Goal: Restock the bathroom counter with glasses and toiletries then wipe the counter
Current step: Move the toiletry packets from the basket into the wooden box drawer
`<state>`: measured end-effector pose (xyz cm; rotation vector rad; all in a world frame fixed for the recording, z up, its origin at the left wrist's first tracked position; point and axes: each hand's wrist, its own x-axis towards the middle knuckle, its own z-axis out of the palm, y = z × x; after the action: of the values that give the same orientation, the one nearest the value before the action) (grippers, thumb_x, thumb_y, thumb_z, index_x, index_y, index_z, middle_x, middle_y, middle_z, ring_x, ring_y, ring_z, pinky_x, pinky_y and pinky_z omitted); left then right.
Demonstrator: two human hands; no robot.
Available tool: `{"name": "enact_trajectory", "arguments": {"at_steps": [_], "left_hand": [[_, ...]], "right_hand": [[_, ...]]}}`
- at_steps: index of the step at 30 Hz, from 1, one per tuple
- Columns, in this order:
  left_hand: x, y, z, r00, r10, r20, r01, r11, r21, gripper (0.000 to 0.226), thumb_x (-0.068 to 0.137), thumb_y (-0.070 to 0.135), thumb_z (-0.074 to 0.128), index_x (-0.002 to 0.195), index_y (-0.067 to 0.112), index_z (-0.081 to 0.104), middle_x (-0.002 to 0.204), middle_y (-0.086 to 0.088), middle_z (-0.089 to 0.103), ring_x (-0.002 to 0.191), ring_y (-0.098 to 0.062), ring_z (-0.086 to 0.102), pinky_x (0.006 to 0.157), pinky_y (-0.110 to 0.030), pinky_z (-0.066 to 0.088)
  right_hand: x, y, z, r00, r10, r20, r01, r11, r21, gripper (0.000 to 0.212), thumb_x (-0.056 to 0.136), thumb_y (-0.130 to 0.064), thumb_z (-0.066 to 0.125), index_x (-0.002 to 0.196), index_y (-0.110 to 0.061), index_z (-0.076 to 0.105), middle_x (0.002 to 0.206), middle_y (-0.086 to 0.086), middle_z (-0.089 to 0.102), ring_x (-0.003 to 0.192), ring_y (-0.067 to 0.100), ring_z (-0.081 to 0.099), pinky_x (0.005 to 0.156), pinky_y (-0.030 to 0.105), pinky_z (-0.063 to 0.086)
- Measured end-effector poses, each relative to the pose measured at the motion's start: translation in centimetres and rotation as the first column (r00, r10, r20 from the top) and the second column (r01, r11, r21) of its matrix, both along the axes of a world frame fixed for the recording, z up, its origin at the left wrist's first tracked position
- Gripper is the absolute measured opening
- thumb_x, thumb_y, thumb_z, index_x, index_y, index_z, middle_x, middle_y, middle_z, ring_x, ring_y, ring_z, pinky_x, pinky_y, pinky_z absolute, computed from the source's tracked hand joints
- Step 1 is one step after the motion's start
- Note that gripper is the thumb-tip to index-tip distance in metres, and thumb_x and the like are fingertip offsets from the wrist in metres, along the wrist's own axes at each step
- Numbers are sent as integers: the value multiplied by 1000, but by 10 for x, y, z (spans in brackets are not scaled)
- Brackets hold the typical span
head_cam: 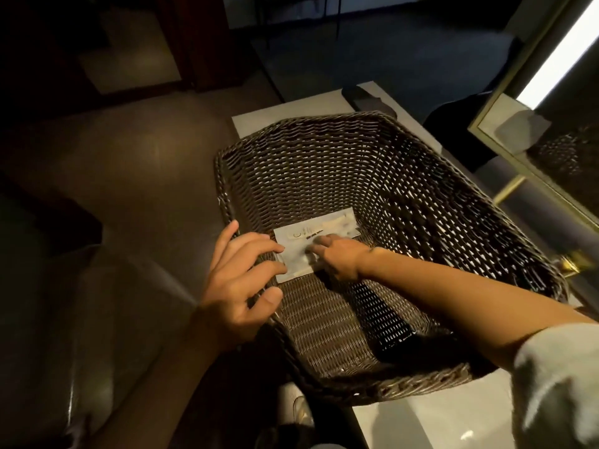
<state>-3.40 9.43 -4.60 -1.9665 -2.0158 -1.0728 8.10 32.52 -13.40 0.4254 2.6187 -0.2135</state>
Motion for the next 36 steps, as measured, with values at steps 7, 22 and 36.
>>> {"name": "enact_trajectory", "arguments": {"at_steps": [7, 22, 36], "left_hand": [[-3, 0, -2, 1000, 2, 0, -2, 1000, -19, 64, 103, 54, 21, 99, 17, 73, 120, -4, 67, 126, -16, 51, 122, -55, 16], [-3, 0, -1, 999, -3, 41, 3, 1000, -7, 66, 103, 56, 19, 100, 18, 72, 119, -3, 67, 126, -18, 53, 123, -53, 15], [-4, -5, 1, 999, 3, 45, 0, 998, -65, 66, 103, 54, 22, 101, 16, 76, 121, -2, 68, 130, -17, 52, 123, -52, 15]], "right_hand": [[-19, 7, -24, 997, 15, -81, -17, 999, -30, 17, 88, -27, 67, 103, -22, 62, 102, -2, 63, 95, 17, 63, 83, 30, 52], [-13, -5, -13, 997, -7, 83, 22, 984, -179, 70, 85, -68, 52, 126, -13, 39, 104, 5, 52, 92, 22, 54, 85, 38, 50], [-54, 33, -25, 996, -91, -24, 91, 996, 22, 85, 86, -25, 71, 153, -16, 19, 101, 9, 58, 95, 25, 59, 83, 35, 52]]}}
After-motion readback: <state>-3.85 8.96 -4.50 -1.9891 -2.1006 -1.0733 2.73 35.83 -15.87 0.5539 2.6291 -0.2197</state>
